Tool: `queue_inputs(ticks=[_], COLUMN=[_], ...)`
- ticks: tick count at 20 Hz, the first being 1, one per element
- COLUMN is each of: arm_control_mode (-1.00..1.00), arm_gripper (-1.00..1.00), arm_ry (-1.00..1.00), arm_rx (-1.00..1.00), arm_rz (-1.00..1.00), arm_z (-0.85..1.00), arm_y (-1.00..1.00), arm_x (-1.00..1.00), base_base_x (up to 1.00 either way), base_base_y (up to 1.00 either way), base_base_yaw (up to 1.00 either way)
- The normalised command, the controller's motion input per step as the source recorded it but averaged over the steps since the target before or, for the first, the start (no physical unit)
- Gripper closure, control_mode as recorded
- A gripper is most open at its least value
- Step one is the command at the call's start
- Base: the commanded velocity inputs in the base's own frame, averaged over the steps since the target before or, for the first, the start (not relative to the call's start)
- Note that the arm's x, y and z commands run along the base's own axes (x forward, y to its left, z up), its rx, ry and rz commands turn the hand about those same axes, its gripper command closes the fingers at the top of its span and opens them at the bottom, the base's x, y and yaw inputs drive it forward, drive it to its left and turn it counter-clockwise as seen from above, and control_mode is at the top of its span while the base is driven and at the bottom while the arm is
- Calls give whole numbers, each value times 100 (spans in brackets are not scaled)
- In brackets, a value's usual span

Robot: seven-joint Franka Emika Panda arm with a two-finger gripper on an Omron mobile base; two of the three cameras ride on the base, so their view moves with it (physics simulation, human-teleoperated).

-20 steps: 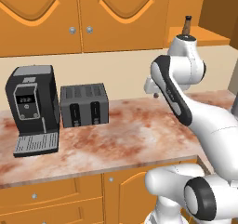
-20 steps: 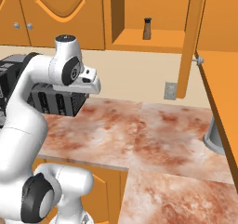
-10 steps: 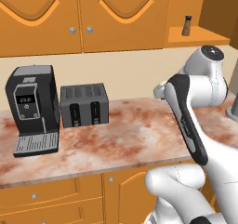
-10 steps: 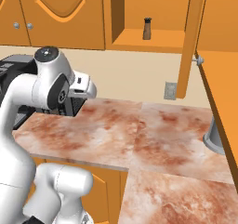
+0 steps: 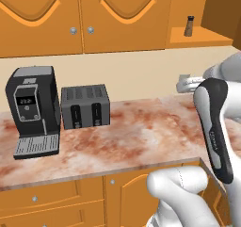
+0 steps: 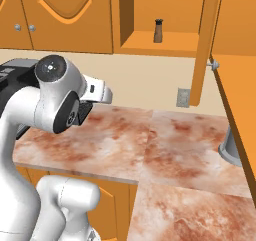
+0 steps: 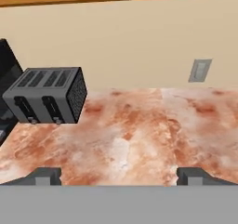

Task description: Retrieve the shaker from the cabinet and place it next the steak on a plate on the dining table.

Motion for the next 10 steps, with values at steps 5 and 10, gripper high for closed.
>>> queue_inputs(ticks=[5,10], arm_control_mode=[-100,-100], arm_gripper=[-100,-100], arm_ry=[-18,-21], arm_rx=[0,0], arm_rz=[0,0], arm_z=[76,63], arm_y=[-24,-42], arm_x=[-17,-12], base_base_x=[0,0], base_base_y=[0,0], base_base_yaw=[0,0])
